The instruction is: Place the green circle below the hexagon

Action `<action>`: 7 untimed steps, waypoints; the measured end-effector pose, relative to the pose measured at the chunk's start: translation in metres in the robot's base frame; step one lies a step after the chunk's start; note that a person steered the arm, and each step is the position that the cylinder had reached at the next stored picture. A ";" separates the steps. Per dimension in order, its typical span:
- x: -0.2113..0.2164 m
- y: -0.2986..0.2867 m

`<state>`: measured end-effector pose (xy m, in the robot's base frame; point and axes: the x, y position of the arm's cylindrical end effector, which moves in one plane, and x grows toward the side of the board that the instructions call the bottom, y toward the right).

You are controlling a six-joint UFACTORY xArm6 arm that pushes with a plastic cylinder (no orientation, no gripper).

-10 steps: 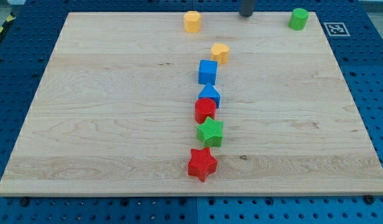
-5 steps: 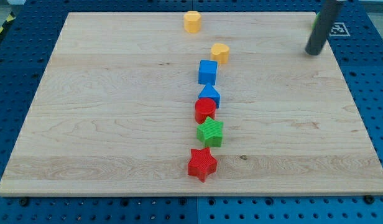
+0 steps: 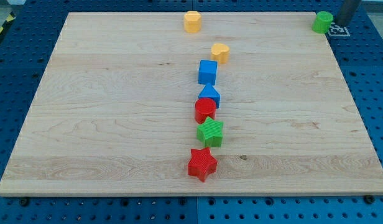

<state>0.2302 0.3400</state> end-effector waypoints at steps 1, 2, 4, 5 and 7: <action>-0.001 -0.027; -0.001 -0.057; 0.011 -0.100; 0.027 -0.104; 0.053 -0.136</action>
<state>0.2834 0.2044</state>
